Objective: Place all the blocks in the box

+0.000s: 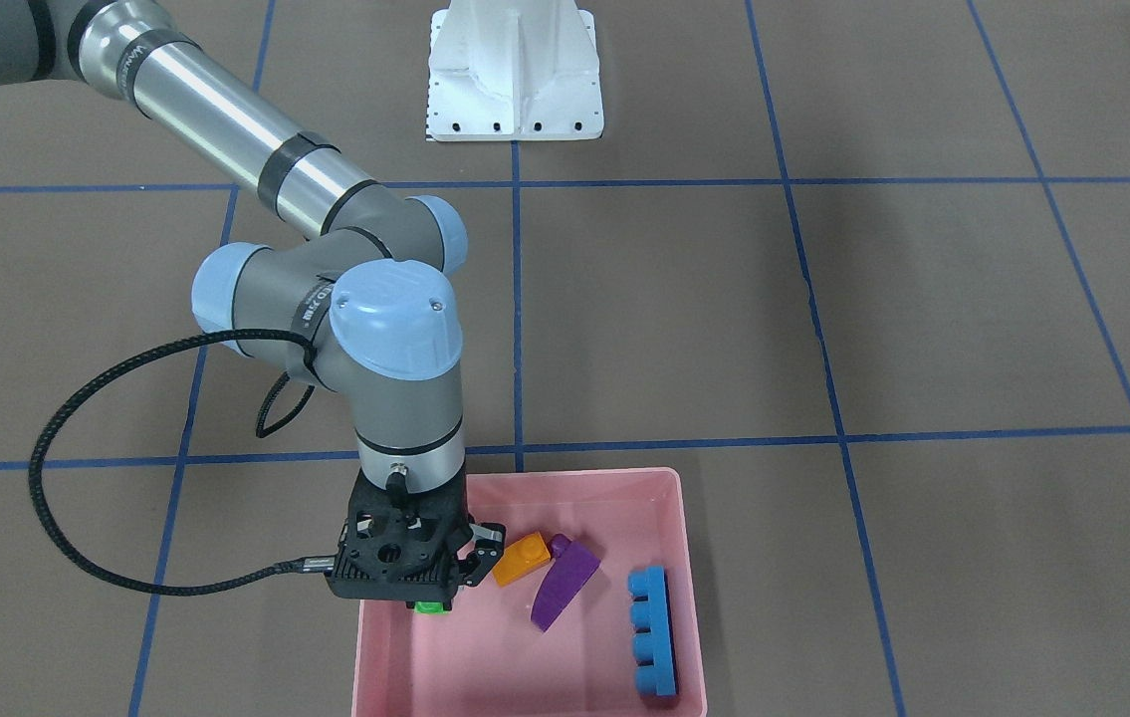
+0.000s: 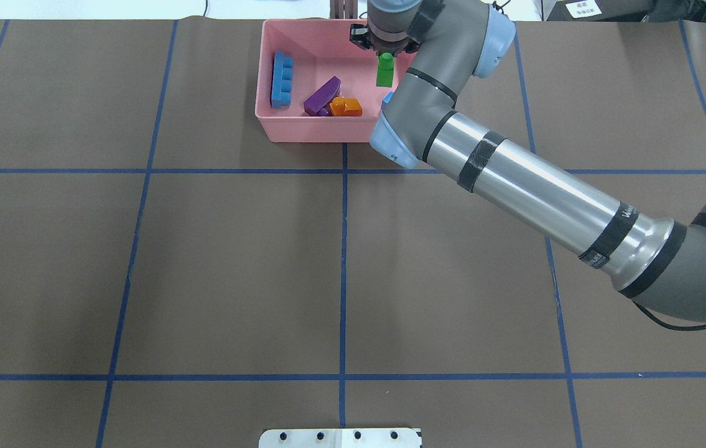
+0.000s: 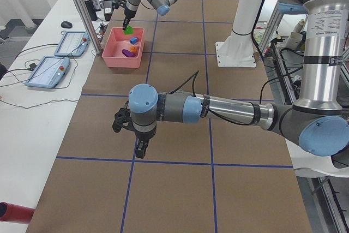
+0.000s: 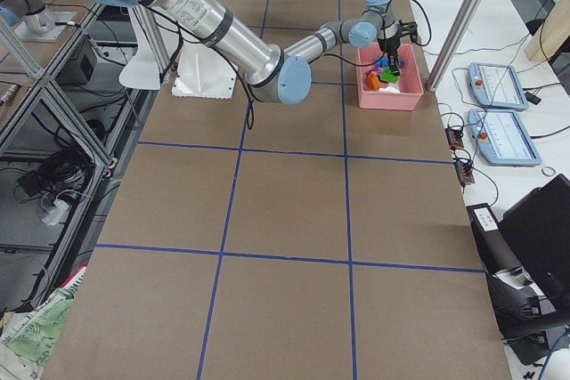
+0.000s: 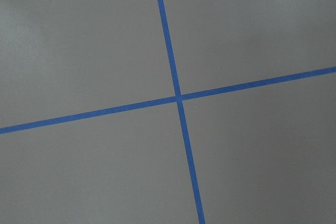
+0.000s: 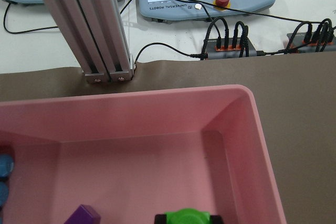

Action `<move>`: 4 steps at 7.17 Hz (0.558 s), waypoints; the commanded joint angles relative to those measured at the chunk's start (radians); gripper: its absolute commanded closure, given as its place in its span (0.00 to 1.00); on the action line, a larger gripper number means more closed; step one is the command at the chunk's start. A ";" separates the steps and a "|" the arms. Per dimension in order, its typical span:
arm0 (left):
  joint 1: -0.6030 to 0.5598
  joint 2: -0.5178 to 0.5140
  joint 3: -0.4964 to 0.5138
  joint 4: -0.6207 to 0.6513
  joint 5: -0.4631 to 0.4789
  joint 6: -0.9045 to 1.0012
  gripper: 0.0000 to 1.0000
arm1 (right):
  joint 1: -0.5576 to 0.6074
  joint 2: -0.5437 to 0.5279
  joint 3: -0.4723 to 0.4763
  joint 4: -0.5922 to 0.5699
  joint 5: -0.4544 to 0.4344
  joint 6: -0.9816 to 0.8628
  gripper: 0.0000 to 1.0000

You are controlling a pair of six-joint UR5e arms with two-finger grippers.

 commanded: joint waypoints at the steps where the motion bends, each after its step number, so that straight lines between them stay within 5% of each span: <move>1: 0.001 -0.001 0.000 0.000 0.001 -0.001 0.00 | -0.012 -0.003 -0.011 0.009 -0.020 -0.007 0.00; 4: 0.001 0.000 0.001 0.000 0.001 -0.001 0.00 | 0.027 -0.003 -0.008 -0.011 0.047 -0.034 0.00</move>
